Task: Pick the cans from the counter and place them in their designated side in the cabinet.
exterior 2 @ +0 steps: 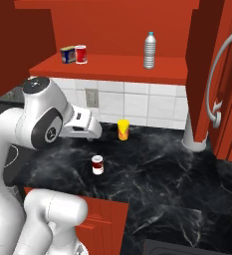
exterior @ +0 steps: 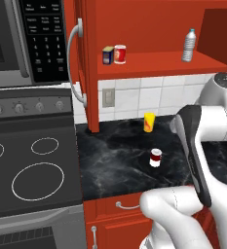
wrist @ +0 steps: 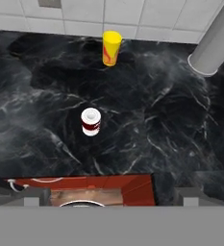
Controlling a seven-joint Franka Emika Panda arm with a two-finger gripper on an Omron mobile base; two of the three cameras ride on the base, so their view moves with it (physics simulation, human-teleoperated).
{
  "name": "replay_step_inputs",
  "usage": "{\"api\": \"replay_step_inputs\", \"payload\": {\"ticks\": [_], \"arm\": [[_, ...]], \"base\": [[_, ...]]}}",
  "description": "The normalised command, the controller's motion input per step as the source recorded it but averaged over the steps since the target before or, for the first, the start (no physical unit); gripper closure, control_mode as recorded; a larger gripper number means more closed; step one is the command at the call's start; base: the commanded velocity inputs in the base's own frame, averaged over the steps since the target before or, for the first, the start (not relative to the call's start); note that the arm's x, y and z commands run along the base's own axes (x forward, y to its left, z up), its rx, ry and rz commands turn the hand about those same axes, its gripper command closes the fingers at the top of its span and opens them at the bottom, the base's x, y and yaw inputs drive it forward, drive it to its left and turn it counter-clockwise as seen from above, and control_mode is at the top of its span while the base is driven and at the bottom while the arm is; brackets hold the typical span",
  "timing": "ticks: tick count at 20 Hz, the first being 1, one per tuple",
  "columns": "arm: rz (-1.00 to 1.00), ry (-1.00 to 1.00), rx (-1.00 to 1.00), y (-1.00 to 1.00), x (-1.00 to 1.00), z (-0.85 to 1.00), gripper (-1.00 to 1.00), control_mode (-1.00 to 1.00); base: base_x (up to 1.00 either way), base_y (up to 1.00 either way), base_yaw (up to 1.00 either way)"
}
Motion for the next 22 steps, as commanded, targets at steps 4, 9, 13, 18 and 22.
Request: {"api": "replay_step_inputs", "payload": {"ticks": [4, 9, 13, 18, 22], "arm": [[0.00, -0.06, 0.00, 0.00, 0.12, -0.23, -1.00, -1.00], [0.00, -0.02, 0.00, 0.00, 0.19, -0.16, -1.00, -1.00], [0.00, 0.01, 0.00, 0.00, 0.20, -0.02, -1.00, -1.00], [0.00, 0.01, 0.00, 0.00, 0.21, -0.02, -1.00, -1.00], [0.00, 0.01, 0.00, 0.03, 0.20, -0.08, -1.00, -1.00]], "base": [[0.00, 0.00, 0.00], [0.00, 0.00, 0.00], [0.00, 0.00, 0.00], [0.00, 0.00, 0.00], [0.00, 0.00, 0.00]]}}
